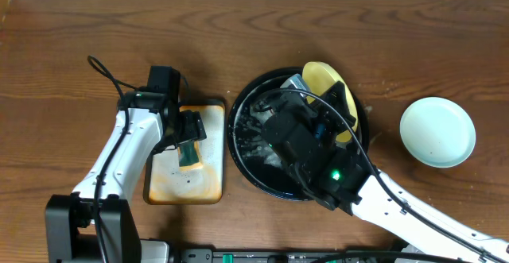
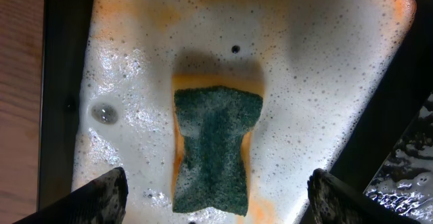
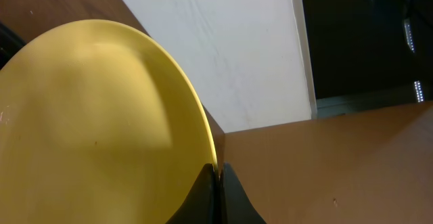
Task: Clean dirty plates on tray and stack at the side
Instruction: 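Lift the yellow plate up out of the black tray with the right gripper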
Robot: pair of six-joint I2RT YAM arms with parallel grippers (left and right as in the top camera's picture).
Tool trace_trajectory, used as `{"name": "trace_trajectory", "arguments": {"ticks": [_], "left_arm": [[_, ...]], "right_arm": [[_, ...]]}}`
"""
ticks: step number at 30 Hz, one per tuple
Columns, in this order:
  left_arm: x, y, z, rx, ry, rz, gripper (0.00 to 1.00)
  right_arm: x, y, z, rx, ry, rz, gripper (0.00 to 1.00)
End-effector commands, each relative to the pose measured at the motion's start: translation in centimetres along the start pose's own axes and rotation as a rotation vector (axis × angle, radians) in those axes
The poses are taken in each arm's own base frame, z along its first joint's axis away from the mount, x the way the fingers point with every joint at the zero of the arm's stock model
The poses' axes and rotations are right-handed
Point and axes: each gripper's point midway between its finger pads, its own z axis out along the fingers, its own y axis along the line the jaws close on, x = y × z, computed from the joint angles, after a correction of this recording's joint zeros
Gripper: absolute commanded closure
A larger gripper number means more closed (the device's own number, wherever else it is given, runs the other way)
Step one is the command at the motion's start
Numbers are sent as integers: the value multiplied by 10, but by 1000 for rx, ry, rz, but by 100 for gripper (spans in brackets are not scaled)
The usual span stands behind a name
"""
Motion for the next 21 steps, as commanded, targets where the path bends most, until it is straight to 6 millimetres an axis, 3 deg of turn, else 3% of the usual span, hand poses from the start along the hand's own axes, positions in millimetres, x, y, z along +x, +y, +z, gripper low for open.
{"name": "trace_trajectory", "arguments": {"ticks": [1,21], "left_arm": [[-1,2,-1,-5,-4,2,14],[-1,2,-1,-5,-4,2,14]], "right_arm": [[-2,-11,-5,31,-1,24,99],[-2,-11,-5,32,-1,24,99]]}}
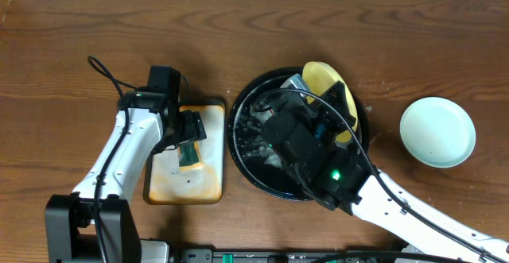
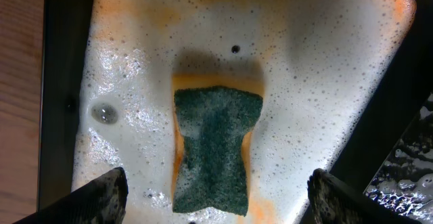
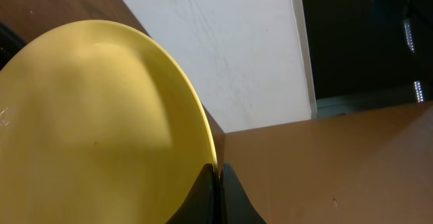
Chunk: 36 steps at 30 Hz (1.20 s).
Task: Clean dirty plates on tray and stack at the side
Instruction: 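Lift the yellow plate up out of the black tray with the right gripper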
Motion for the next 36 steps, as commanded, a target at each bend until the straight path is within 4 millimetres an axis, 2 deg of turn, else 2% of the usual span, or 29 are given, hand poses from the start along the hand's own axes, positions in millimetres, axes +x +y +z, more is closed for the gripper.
{"name": "trace_trajectory", "arguments": {"ticks": [1,20,24,27,30,34,36], "left_arm": [[-1,2,-1,-4,-4,2,14],[-1,2,-1,-4,-4,2,14],[-1,2,-1,-4,-4,2,14],[-1,2,-1,-4,-4,2,14],[-1,2,-1,-4,-4,2,14],[-1,2,-1,-4,-4,2,14],[-1,2,-1,-4,-4,2,14]], "right_arm": [[-2,-11,-5,32,-1,23,99],[-1,-13,-5,43,5,26,99],[3,-14,3,31,20,52,99],[4,-20,1,68,29,57,99],[5,-18,6,51,32,89,99],[-1,-14,-2,38,5,37,99],[4,-17,5,47,26,83,99]]}}
